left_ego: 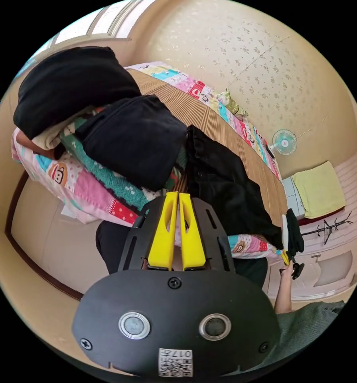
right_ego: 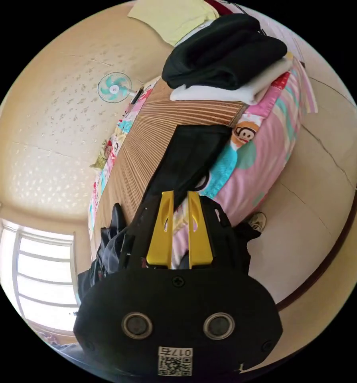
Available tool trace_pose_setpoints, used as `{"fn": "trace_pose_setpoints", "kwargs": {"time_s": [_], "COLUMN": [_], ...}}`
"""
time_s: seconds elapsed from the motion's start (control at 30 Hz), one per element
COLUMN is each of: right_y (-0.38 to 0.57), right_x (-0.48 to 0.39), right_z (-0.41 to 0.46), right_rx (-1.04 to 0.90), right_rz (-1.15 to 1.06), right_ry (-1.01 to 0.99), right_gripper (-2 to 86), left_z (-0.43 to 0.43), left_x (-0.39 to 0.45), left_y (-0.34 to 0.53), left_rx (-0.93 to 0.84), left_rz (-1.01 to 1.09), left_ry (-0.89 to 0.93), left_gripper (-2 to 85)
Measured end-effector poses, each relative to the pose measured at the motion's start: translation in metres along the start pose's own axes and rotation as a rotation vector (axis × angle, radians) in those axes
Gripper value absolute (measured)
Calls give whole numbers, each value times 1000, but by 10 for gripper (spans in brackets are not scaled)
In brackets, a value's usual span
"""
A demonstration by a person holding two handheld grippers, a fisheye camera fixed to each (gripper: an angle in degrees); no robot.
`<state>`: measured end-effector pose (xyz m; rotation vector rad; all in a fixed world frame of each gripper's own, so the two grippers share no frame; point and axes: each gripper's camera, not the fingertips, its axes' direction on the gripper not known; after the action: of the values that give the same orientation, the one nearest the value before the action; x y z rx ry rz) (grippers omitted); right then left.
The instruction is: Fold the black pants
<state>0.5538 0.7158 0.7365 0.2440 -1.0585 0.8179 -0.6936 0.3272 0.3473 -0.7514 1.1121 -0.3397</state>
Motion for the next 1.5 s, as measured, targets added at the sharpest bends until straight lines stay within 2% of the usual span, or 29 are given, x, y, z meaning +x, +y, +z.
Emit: {"fn": "trace_pose_setpoints", "kwargs": {"time_s": [0.1,0.17,0.23,0.27,0.33,0.4,0.43,0.5,0.57,0.67,0.73,0.77,0.8,0.87,0.9,0.97,1.03,1.07,1.2,1.3,1.37,1.5], "right_y": [34,29,2,-4,-11,-1,7,12,4,-3,46,66,109,172,210,251,276,277,223,172,154,154], "right_x": [-34,-75,-136,-151,-210,-244,-261,-279,-299,-362,-443,-462,-493,-525,-535,-530,-508,-501,-455,-428,-421,-428], "right_z": [-21,-2,65,89,181,236,268,298,296,236,162,149,133,138,154,187,227,234,250,259,267,296], "right_rx": [229,194,-98,-194,-532,-659,-762,-910,-904,-648,-366,-320,-294,-419,-554,-748,-975,-989,-787,-649,-606,-526], "right_rz": [-116,-261,-405,-428,-498,-577,-616,-576,-551,-623,-943,-1043,-1219,-1407,-1475,-1472,-1355,-1319,-1006,-797,-764,-859], "right_ry": [15,-70,-237,-266,-238,-133,-74,-76,-94,-116,-208,-244,-318,-421,-475,-565,-697,-705,-676,-552,-464,-180], "right_gripper": [72,76,114,129,158,138,90,53,40,29,28,28,30,35,37,46,66,69,96,144,162,168], "left_z": [7,10,19,26,35,42,45,46,41,30,25,22,20,21,24,32,34,33,30,33,35,36], "left_x": [-14,-10,-2,5,15,25,30,33,27,12,1,-6,-9,-19,-20,-21,-16,-13,-13,-25,-33,-33], "left_y": [4,-1,-8,-11,-15,-15,-15,-14,-13,-11,-9,-7,-7,-6,-7,-12,-14,-15,-16,-17,-17,-17], "left_rx": [-29,-35,-76,-105,-135,-160,-172,-190,-199,-187,-181,-168,-158,-143,-150,-182,-198,-208,-223,-238,-233,-222], "left_rz": [-33,0,23,40,67,94,107,113,105,88,62,41,29,-8,-14,-18,0,20,49,19,-14,-33], "left_ry": [82,140,157,178,227,282,311,342,364,353,335,325,320,325,337,398,419,411,348,361,386,396], "left_gripper": [-3,18,39,48,50,50,50,50,50,50,50,48,47,44,44,44,44,44,44,44,44,43]}}
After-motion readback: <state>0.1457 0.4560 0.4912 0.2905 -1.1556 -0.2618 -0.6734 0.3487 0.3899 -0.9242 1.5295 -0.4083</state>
